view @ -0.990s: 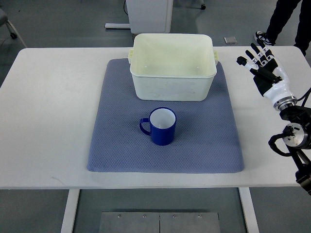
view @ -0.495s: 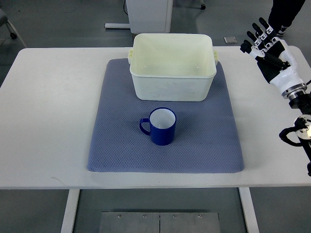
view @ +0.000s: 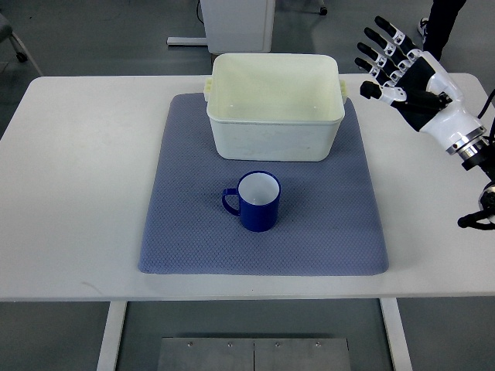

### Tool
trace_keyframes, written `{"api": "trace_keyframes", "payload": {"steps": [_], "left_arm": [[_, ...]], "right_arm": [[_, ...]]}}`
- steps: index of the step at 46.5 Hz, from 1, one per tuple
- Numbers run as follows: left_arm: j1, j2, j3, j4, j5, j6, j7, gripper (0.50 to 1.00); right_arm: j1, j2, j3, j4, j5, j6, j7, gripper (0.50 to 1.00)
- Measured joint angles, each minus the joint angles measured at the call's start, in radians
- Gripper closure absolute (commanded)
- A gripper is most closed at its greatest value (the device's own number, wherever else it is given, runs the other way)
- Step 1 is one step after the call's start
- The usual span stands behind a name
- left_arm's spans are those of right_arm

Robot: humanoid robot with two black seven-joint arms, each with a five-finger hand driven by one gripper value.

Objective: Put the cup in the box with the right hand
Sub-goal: 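Raise the right hand and swing it over the mat toward the blue mug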

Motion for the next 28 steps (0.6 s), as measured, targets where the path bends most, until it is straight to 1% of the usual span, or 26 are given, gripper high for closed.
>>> {"api": "trace_keyframes", "payload": {"steps": [11,20,28], "left_arm": [[0.0,0.0,0.001,0.0,0.0,0.0,0.0,0.5],[0.0,0.0,0.0,0.0,0.0,0.0,0.0,0.5],[0.0,0.0,0.0,-0.001,0.0,0.0,0.0,0.5]], "right_arm": [[0.008,-0.021,-0.053,0.056,-0.01,0.063,-0.001,0.5],[0.008,-0.024,-0.098,0.063,-0.034,0.136,-0.002,0.5],[0.001,-0.021,-0.149,0.059,-0.059,0.139,0.003,0.5]]}}
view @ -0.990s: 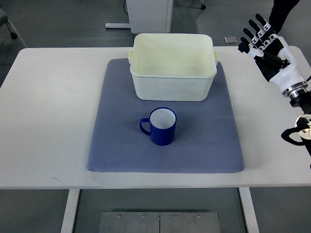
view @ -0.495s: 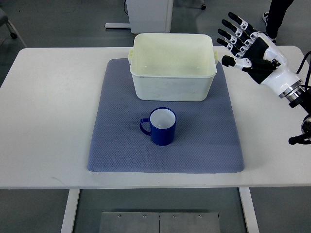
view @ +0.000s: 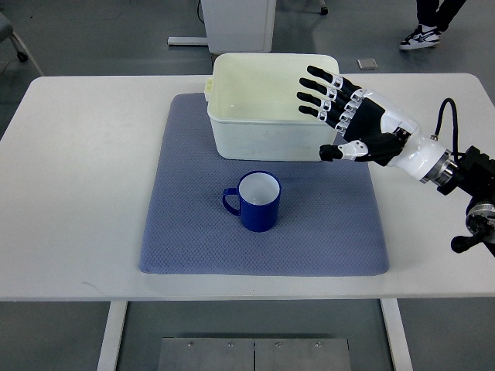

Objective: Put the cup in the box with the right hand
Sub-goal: 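Raise the right hand and swing it over the mat toward the blue mug, then lower the open right hand beside the blue mug, fingers around its body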

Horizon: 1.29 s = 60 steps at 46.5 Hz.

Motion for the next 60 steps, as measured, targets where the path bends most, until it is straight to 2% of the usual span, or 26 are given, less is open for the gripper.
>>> {"api": "trace_keyframes", "payload": {"steps": [21,38,47,60], "left_arm": [[0.0,0.0,0.001,0.0,0.0,0.0,0.0,0.5],[0.0,0.0,0.0,0.0,0.0,0.0,0.001,0.5],[0.0,0.0,0.001,0.0,0.0,0.0,0.001,0.5],[0.0,0.0,0.0,0.0,0.0,0.0,0.0,0.5]], "right_arm": [[-0.011,0.033,-0.09,-0.047,-0.074,-0.019,0.028,0.502],[-0.013,0.073,-0.194,-0.116,-0.099,-0.118,0.088,0.502],[-0.014,0.109,-0.222,-0.126,-0.132,-0.146,0.099,0.505],[-0.014,0.153,-0.263,-0.166,-0.135,-0.236,0.122,0.505]]}}
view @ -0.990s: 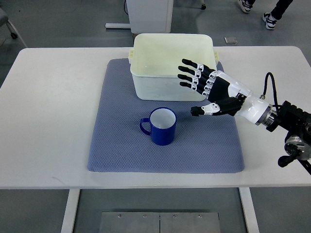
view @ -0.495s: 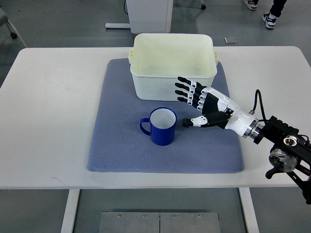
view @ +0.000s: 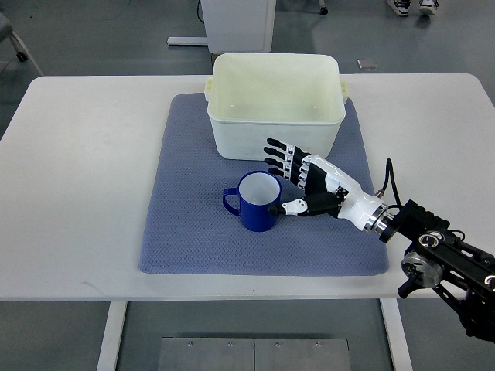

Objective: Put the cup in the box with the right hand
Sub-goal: 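Lower the open right hand beside the blue mug, fingers around its body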

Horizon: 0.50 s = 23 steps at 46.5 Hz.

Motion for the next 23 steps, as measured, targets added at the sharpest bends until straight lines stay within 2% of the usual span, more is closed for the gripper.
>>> {"api": "trace_keyframes", "payload": {"steps": [23], "left_arm": [[0.0,0.0,0.0,0.0,0.0,0.0,0.0,0.5]], "right_arm": [[0.009,0.089,-0.044,-0.063,-0.011,-0.087,0.031,0.507]]}}
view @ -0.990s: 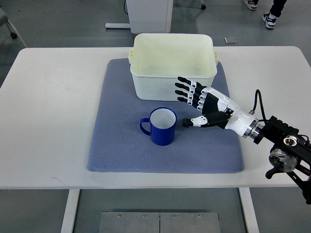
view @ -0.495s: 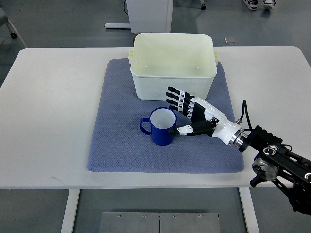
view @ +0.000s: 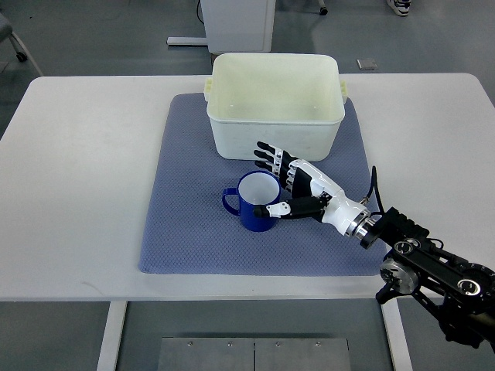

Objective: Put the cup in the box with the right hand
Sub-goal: 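Lower the open right hand beside the blue mug, fingers around its body, then close the right hand fingers around the blue mug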

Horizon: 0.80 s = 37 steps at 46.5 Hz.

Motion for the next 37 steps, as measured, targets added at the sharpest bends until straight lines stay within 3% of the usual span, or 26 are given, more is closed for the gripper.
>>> {"api": "trace_keyframes", "payload": {"steps": [37], "left_arm": [[0.0,0.0,0.0,0.0,0.0,0.0,0.0,0.5]], "right_arm": [[0.003,0.093,-0.08,-0.122,-0.014,-0.051,0.1,0.511]]}}
